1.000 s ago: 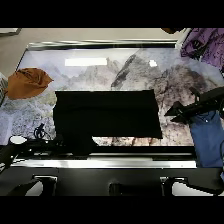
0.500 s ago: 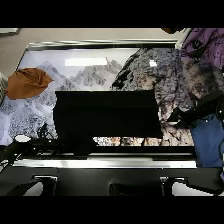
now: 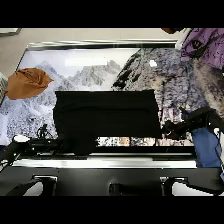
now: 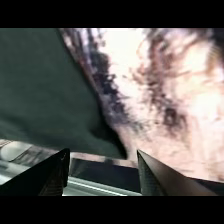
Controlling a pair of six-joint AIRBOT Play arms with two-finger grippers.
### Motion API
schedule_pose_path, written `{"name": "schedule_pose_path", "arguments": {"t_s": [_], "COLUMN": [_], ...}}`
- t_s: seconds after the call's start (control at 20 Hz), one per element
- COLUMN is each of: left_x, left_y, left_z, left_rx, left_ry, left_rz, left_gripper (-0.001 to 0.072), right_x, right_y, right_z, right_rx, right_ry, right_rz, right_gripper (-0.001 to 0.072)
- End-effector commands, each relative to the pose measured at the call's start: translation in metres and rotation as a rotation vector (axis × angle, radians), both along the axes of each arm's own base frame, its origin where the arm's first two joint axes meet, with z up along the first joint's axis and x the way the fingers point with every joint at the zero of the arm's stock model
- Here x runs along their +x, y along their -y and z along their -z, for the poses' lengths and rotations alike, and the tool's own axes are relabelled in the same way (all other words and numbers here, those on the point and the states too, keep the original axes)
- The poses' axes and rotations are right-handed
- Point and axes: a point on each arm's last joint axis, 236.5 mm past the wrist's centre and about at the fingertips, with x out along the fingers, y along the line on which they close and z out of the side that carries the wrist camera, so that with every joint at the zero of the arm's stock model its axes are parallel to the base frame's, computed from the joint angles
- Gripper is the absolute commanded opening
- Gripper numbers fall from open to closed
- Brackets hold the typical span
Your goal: Fold the clothes and pants, and hang the long-sleeved shirts on hangers.
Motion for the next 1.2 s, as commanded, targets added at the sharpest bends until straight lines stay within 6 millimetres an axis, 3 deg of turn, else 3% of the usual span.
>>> {"name": "schedule_pose_path", "arguments": {"t_s": [0.0,0.05,0.1,0.2,0.25,0.35,0.5,0.65,0.75,0.85,1.0,1.15], "left_x": [0.0,0.0,0.0,0.004,0.008,0.016,0.022,0.011,-0.006,-0.022,-0.022,-0.013], "left_y": [0.0,0.0,0.0,-0.001,-0.003,-0.009,-0.037,-0.076,-0.089,-0.093,-0.085,-0.072], "left_z": [0.0,0.0,0.0,-0.003,-0.006,-0.016,-0.037,-0.064,-0.084,-0.097,-0.115,-0.113], "left_rx": [-0.002,-0.003,-0.002,0.003,0.009,0.032,0.108,0.247,0.328,0.38,0.38,0.349], "left_ry": [-0.001,-0.001,-0.001,0.011,0.023,0.051,0.046,0.025,0.027,0.039,0.098,0.114], "left_rz": [0.001,0.001,0.001,0.003,0.01,0.054,0.107,0.139,0.172,0.183,0.136,0.166], "left_gripper": [0.002,0.002,0.002,0.002,0.0019,0.0019,0.0018,0.0018,0.0018,0.0018,0.0017,0.0017], "right_x": [0.004,0.007,0.009,0.015,0.017,0.018,0.015,-0.004,-0.021,-0.038,-0.053,-0.037], "right_y": [-0.013,-0.017,-0.02,-0.021,-0.022,-0.022,-0.021,-0.019,-0.016,-0.015,-0.015,-0.015], "right_z": [0.01,0.01,0.011,0.01,0.009,0.003,-0.016,-0.041,-0.057,-0.073,-0.093,-0.101], "right_rx": [0.043,0.063,0.074,0.08,0.086,0.088,0.067,0.029,-0.005,-0.037,-0.064,-0.056], "right_ry": [0.029,0.042,0.048,0.063,0.069,0.08,0.069,0.04,0.022,0.009,0.006,0.067], "right_rz": [0.063,0.081,0.1,0.12,0.125,0.129,0.173,0.177,0.163,0.156,0.172,0.199], "right_gripper": [0.0474,0.0469,0.0399,0.0129,0.0037,0.003,0.003,0.003,0.003,0.003,0.0029,0.0028]}}
